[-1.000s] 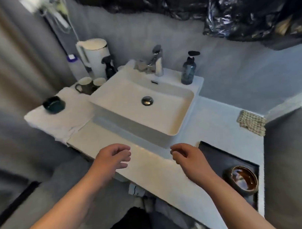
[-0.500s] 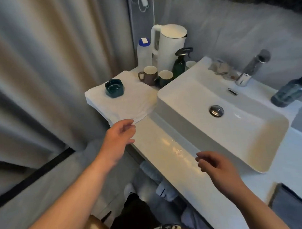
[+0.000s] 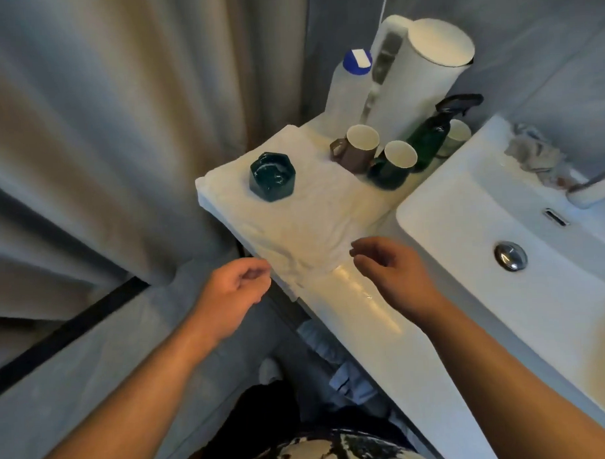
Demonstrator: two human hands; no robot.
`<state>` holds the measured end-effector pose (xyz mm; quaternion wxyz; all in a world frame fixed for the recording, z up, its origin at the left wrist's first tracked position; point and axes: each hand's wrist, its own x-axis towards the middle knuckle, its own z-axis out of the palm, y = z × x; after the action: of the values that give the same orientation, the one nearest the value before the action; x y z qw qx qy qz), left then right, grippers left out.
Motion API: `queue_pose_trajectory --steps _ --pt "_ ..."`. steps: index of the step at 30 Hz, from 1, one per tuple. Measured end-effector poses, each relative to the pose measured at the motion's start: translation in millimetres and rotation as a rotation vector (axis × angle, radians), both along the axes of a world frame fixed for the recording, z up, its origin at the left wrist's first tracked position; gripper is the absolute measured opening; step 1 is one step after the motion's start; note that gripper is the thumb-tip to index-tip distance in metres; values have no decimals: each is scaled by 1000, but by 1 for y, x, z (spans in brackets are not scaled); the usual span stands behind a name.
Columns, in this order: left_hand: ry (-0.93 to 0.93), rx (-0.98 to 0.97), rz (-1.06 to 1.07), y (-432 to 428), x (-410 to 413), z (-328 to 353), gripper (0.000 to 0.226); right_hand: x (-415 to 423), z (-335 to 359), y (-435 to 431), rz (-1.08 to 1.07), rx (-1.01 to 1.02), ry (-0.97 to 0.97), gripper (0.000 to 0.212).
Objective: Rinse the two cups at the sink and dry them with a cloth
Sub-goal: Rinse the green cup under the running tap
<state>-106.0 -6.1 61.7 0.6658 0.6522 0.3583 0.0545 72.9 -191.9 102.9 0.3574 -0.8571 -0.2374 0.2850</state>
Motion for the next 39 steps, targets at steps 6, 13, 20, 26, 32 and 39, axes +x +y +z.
queue_pose_trajectory --steps 6,13,20,26,32,39 --pt "50 -21 15 36 -31 -7 18 11 -3 76 47 49 -16 23" --pt "12 -51 140 77 -40 -3 27 24 -6 135 64 81 55 19" --pt "24 -10 172 141 -14 -8 28 59 -23 189 93 101 41 20" --pt "111 -18 126 196 26 -15 31 90 -48 216 23 77 79 14" --pt "124 14 8 239 94 -17 20 103 -74 205 -90 -12 152 13" --pt "134 2 -209 248 178 -19 24 80 -103 170 -213 -117 235 16"
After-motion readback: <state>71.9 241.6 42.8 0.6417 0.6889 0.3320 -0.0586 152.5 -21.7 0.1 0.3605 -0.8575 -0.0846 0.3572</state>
